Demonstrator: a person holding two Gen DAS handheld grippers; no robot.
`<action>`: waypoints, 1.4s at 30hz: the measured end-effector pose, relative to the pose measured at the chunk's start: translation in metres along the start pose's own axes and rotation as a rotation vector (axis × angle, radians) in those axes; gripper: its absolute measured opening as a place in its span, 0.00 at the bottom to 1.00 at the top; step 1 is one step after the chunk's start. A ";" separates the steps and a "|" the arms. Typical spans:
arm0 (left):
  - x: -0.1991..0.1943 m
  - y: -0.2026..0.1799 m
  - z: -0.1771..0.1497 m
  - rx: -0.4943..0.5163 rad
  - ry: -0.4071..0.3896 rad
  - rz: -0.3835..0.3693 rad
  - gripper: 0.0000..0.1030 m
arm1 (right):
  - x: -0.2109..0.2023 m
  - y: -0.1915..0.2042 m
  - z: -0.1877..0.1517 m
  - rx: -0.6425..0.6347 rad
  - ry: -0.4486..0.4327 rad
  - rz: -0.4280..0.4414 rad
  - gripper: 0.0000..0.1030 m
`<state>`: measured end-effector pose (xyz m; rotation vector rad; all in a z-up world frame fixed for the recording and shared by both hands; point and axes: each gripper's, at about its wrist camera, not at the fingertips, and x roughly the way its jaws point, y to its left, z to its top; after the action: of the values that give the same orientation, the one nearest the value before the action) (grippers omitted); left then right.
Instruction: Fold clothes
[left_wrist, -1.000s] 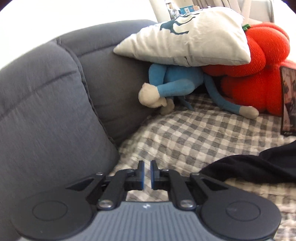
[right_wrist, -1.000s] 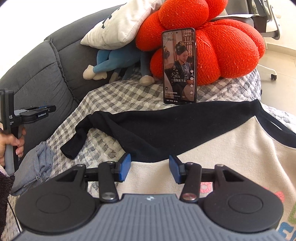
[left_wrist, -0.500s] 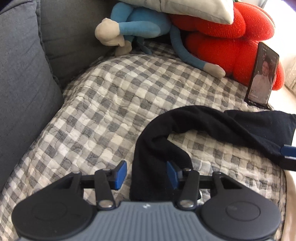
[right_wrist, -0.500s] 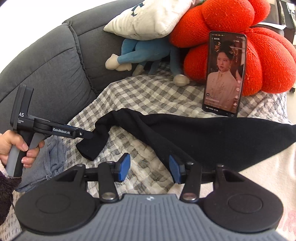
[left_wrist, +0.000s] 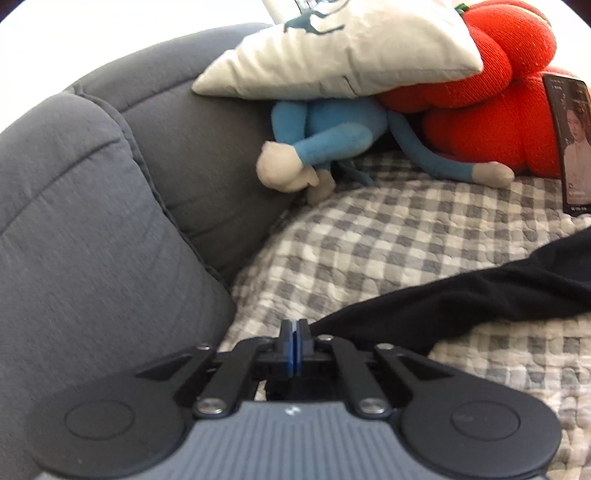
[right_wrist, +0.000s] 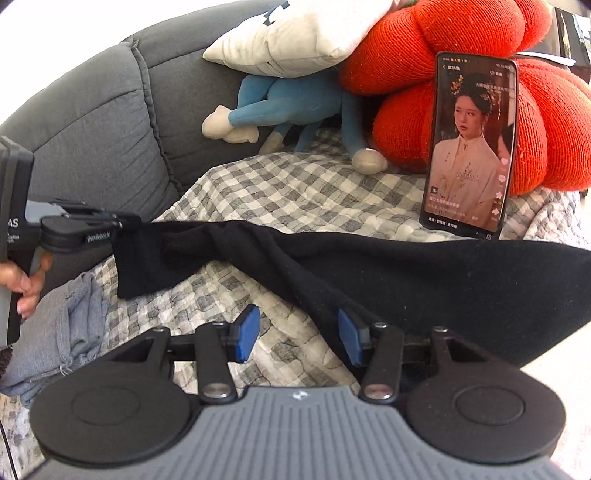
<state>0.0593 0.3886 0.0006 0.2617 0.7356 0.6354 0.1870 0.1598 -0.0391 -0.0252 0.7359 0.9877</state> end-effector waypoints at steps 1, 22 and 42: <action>-0.001 0.002 0.002 0.004 -0.025 0.030 0.02 | 0.000 -0.001 0.000 0.004 -0.004 -0.001 0.50; 0.016 0.063 -0.026 -0.238 0.112 -0.087 0.17 | 0.000 0.003 -0.002 -0.015 0.025 0.019 0.51; 0.065 0.079 -0.031 -0.445 0.218 -0.194 0.41 | 0.051 0.027 0.029 -0.106 0.033 0.159 0.51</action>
<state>0.0389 0.4909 -0.0225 -0.2894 0.7951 0.6301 0.1993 0.2236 -0.0378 -0.0768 0.7237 1.1796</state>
